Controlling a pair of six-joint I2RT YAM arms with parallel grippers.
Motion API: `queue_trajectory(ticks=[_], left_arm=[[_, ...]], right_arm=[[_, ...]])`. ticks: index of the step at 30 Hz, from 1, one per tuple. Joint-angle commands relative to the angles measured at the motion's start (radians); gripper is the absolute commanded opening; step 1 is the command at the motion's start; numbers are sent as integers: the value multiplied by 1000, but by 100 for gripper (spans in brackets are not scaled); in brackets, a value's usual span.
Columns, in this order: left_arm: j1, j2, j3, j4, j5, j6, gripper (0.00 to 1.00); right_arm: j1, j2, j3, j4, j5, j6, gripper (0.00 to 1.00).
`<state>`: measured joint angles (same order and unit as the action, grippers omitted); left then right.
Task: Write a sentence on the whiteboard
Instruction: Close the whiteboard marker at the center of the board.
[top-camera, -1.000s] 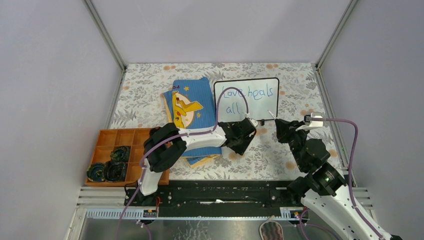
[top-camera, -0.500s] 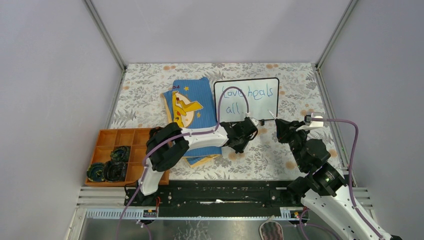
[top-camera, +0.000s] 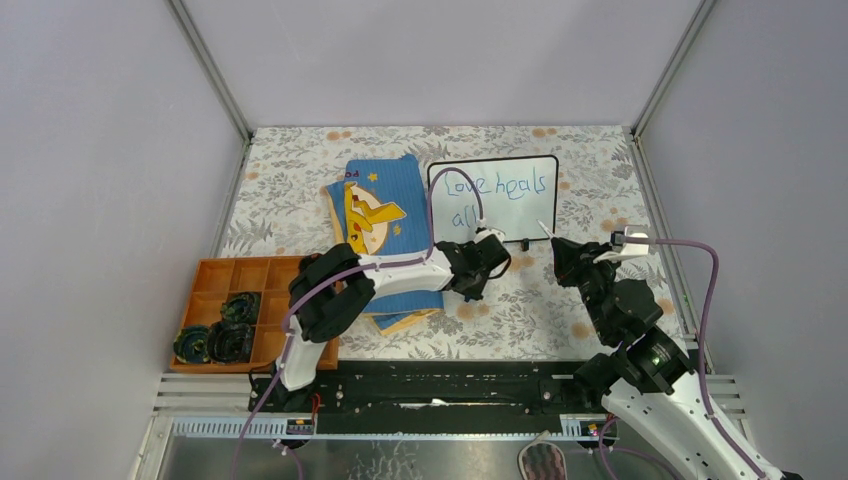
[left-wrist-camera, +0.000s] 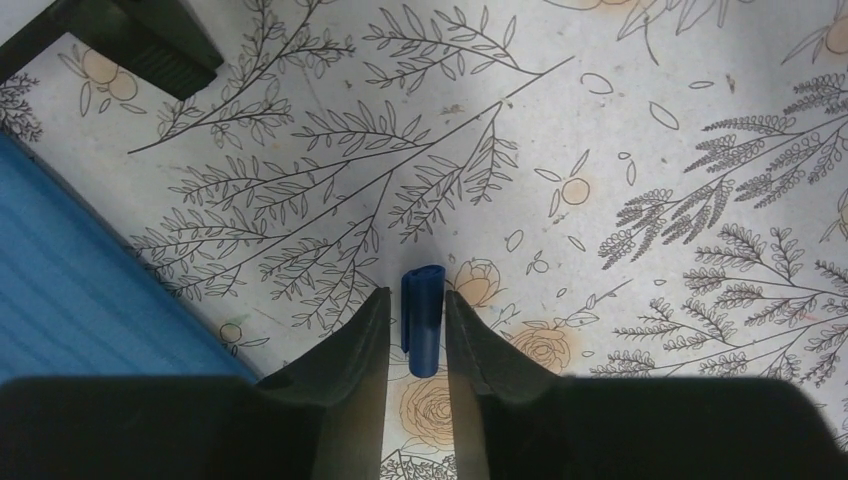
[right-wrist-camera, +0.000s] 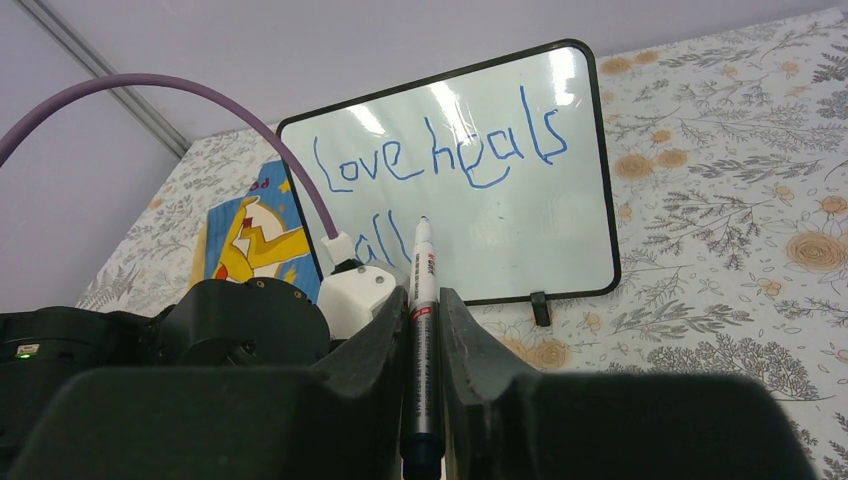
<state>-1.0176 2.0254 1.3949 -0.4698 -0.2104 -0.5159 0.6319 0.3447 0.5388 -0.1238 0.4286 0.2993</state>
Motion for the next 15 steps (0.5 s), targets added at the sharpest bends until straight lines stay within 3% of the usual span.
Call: queue_trajectory(ticks=[1,9,15], left_arm=[[11,-35,13,-44,-29,-16,35],[19,-21,55,-95,14,51,44],[39,2,103,-131,84,101,45]], right_arm=[[-5,-16,20,25,18,-3,0],[-6,-23,21,21,18,-2,0],[-6,-23,21,20,19,-1,0]])
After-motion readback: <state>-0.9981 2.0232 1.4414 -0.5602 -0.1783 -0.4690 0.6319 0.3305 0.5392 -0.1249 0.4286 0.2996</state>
